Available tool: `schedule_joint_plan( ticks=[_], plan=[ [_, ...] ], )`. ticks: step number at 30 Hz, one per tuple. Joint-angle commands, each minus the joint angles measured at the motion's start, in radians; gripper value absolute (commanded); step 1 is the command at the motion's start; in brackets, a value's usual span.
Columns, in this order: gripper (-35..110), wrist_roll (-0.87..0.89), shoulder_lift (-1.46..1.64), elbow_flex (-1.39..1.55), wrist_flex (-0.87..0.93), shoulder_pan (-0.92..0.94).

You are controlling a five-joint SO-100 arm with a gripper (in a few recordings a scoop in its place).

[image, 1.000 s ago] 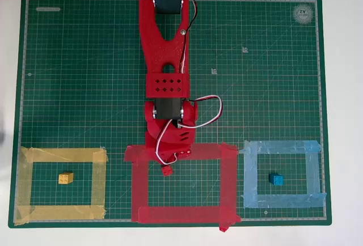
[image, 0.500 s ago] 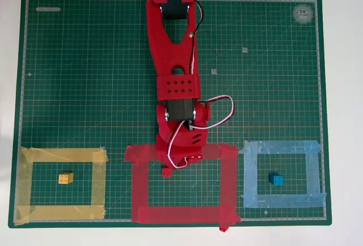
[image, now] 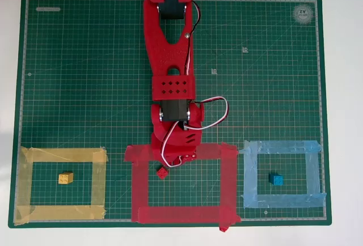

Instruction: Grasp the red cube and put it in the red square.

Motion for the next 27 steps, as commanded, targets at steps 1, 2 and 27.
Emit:
schedule_joint_plan(
  ticks=[1, 2, 27],
  plan=[
    [0, 0.008, 0.12, 0.012, 0.055, -0.011],
    [0, 0.008, 0.123, 0.012, 0.057, -0.008],
    [0, -0.074, 0.149, -0.014, 0.133, 0.084]
  ],
)
